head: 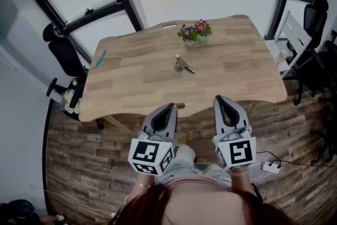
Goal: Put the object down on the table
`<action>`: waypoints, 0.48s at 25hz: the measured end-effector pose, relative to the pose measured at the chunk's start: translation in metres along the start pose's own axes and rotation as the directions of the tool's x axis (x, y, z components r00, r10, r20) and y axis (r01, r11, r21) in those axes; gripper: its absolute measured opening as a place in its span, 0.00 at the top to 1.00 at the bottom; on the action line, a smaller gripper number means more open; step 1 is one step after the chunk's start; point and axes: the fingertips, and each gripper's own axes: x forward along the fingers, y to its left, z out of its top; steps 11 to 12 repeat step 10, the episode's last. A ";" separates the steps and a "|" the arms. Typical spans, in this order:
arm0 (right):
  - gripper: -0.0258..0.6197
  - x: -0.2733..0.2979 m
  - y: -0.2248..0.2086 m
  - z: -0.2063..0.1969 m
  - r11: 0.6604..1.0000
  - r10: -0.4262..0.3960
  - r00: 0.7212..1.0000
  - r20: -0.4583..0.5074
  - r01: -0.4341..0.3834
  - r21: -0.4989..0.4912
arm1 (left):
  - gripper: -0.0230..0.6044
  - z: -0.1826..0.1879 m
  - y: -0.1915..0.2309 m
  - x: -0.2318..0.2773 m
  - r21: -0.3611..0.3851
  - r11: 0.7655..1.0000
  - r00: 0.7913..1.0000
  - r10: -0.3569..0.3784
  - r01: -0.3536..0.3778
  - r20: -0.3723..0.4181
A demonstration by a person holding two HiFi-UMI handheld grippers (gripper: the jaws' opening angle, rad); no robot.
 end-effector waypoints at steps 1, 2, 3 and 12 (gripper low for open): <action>0.96 0.002 -0.001 -0.001 1.000 0.000 1.000 -0.003 0.000 0.005 | 0.96 0.001 0.001 0.001 0.002 1.000 1.000 0.000 0.000 -0.001; 0.96 0.004 -0.002 -0.001 1.000 0.003 1.000 -0.006 -0.002 0.018 | 0.96 0.002 0.003 0.003 0.005 1.000 1.000 0.001 -0.001 -0.003; 0.96 0.006 -0.003 -0.002 0.999 0.007 1.000 -0.008 -0.007 0.035 | 0.96 0.002 0.004 0.005 0.009 1.000 1.000 0.001 -0.001 -0.005; 0.96 0.023 -0.013 -0.007 0.994 0.016 1.000 -0.016 -0.014 0.108 | 0.96 0.002 0.017 0.021 0.024 1.000 1.000 0.013 -0.013 -0.024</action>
